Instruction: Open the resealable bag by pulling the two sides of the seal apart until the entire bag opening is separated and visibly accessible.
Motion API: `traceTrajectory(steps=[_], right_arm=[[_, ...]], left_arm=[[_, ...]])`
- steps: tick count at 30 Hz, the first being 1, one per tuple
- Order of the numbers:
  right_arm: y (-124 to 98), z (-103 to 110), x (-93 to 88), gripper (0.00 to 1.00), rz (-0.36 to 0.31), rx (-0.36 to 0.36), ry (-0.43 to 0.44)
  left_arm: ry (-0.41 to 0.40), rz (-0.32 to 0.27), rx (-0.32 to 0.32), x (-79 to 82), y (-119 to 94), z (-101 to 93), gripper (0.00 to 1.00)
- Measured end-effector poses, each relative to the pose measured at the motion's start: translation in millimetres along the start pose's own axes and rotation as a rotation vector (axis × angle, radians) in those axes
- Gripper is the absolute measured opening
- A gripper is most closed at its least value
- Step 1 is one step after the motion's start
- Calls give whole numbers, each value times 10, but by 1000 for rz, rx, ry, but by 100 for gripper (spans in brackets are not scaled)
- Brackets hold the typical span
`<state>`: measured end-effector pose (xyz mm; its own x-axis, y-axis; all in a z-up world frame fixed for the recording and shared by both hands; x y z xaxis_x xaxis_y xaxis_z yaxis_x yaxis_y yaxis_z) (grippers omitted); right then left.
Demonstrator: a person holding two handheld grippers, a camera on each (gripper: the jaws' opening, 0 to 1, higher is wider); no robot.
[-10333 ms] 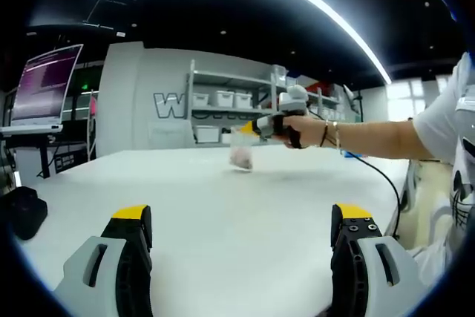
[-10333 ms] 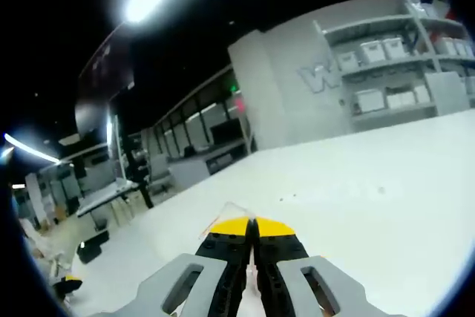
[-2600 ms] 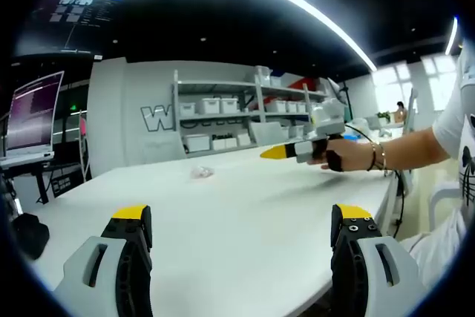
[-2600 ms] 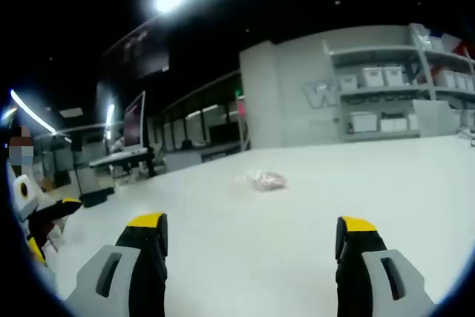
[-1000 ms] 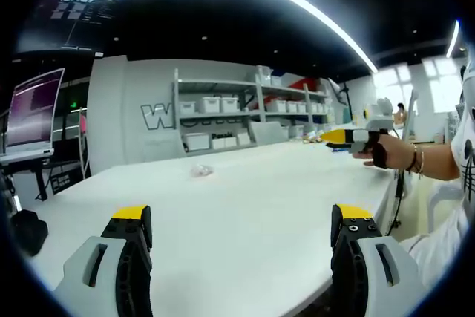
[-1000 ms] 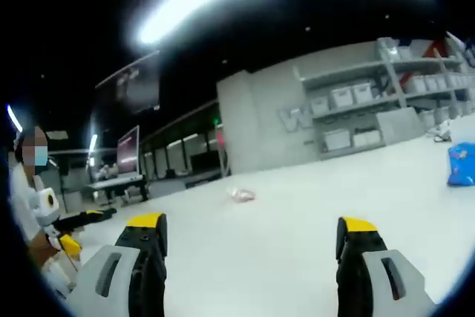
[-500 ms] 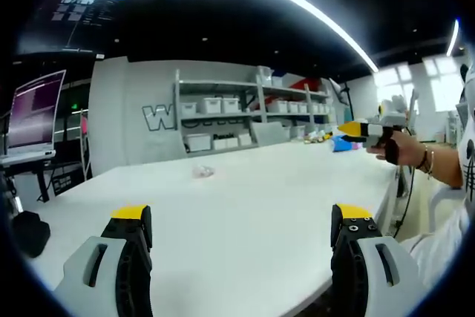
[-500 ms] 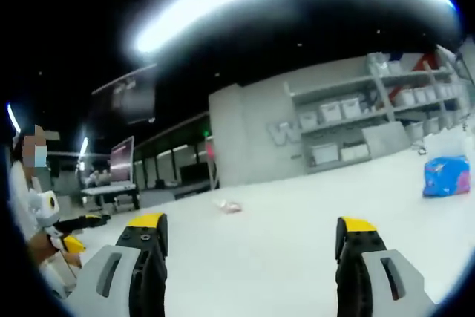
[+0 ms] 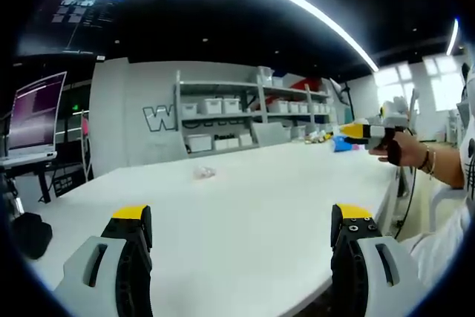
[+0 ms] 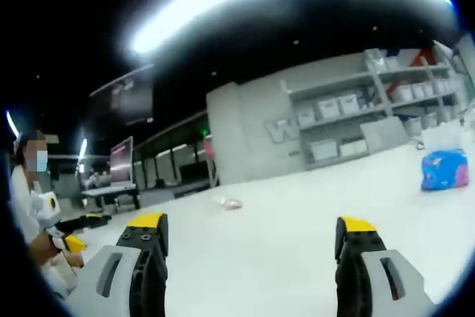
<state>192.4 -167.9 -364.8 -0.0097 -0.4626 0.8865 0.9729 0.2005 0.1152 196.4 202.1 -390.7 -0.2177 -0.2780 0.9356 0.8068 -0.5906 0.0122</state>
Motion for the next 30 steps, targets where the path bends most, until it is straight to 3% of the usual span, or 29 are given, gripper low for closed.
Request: traceTrajectory(steps=[14, 30], right_arm=[[-2, 3, -91, 94, 28, 0, -5], [-27, 58, 0, 94, -1, 11, 2]], left_arm=[[-15, 21, -5, -88, 28, -1, 99], [-19, 18, 4, -83, 18, 32, 99]])
Point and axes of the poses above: the point that each gripper's makers call its tool centre point, and the gripper's own axes: y roughly forward along the fingers, z roughly to its left, x roughly out of its top, the point moved 5 cm from there along -y, roughly backward along the fingers, and after that the axes turned 15 degrees about y, right-handed, at the moved point
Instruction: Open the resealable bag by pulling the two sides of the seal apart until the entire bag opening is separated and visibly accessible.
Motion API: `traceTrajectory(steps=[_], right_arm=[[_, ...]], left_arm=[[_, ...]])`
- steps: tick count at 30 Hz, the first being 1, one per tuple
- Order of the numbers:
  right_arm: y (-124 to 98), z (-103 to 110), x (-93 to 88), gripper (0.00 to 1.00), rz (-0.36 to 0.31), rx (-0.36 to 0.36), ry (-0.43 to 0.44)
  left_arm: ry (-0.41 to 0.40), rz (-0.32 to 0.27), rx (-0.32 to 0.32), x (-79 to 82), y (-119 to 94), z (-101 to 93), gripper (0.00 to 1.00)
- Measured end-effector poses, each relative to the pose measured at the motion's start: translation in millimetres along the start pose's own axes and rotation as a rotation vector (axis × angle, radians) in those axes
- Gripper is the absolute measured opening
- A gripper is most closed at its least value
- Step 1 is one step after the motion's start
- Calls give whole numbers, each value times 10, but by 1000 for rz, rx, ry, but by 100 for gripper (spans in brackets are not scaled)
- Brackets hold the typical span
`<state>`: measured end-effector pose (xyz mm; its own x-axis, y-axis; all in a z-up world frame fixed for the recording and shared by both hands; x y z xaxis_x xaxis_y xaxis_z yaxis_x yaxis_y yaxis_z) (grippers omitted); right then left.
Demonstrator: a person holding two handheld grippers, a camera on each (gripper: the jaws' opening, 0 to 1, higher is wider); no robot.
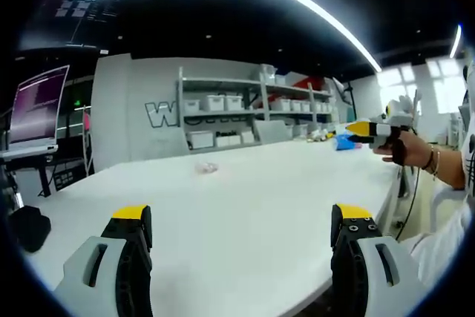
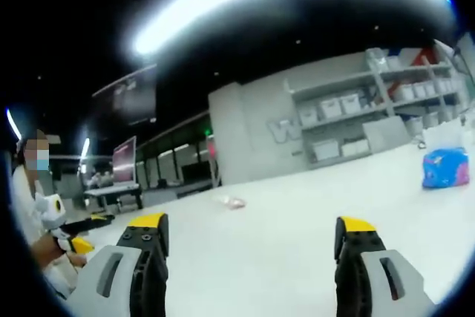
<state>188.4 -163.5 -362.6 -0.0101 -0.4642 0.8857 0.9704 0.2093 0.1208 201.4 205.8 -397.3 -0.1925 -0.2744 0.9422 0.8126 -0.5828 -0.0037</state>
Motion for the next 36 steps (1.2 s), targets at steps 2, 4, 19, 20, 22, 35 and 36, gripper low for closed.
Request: traceTrajectory(steps=[2, 4, 19, 20, 22, 35, 36], right_arm=[[-4, -2, -6, 94, 2, -1, 2], [1, 1, -2, 94, 2, 1, 8], [3, 3, 5, 94, 2, 6, 16], [2, 1, 8, 94, 2, 5, 17], [-3, 0, 13, 94, 0, 4, 18], [-14, 2, 4, 94, 4, 8, 24], [-16, 2, 6, 94, 3, 10, 28]], left_arm=[[-2, 1, -1, -6, 0, 0, 99], [-4, 0, -2, -4, 1, 1, 99], [3, -2, -3, 16, -4, 7, 99], [4, -2, -4, 18, -4, 4, 99], [5, -4, -4, 21, -4, 2, 99], [10, 4, -7, 3, -3, -21, 99], [11, 5, -8, 3, -3, -25, 99]])
Point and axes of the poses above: the point that each gripper's makers call its tool centre point, and the gripper's own axes: y roughly forward along the fingers, z roughly to its left, x roughly out of its top, the point moved 5 cm from there along -y, roughly backward along the fingers, and after that the axes turned 15 degrees about y, right-handed, at the moved point
